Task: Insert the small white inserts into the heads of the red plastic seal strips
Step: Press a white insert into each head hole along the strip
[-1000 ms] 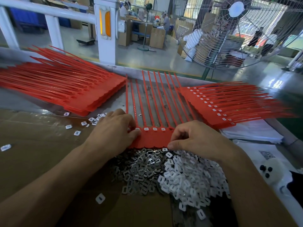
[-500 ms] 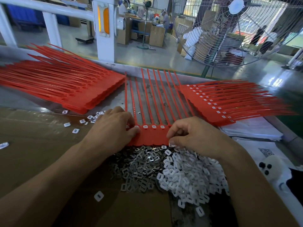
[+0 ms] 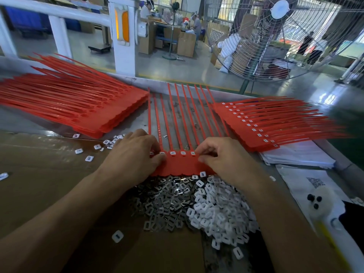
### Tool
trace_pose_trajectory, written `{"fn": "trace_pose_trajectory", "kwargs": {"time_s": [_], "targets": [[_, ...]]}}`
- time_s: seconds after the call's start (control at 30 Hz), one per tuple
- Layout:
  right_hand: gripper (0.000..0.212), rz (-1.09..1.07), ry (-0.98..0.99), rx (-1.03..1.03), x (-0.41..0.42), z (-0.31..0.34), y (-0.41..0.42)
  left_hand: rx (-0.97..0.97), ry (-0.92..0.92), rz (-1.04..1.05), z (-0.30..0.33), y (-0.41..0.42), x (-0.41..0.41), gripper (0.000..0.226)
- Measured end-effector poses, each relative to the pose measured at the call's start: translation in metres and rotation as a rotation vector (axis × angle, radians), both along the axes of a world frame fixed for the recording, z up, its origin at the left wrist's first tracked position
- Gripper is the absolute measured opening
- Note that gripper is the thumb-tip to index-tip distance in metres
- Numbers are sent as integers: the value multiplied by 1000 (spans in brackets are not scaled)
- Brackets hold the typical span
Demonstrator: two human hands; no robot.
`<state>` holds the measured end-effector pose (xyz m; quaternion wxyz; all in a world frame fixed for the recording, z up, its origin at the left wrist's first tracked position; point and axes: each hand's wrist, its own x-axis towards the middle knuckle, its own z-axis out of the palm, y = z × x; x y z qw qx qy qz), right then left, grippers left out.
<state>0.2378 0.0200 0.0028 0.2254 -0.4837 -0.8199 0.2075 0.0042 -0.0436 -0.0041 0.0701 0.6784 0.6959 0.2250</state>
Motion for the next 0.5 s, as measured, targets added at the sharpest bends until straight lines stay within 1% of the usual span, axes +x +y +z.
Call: {"fn": "trace_pose_trajectory", "kwargs": {"time_s": [0.1,0.23,0.37,0.5], "targets": [[18,17,23,-60,0,0,-1,-2,0,2,0,0,0,27],[15,-55,104,-44,3,2,-1,-8,-2,4,1,0,0,27],[4,-105,80,-58,6,3,-2,-7,-1,5,1,0,0,27],[7,-69,48,-92,2,3,-4,-5,0,7,1,0,0,27]]}}
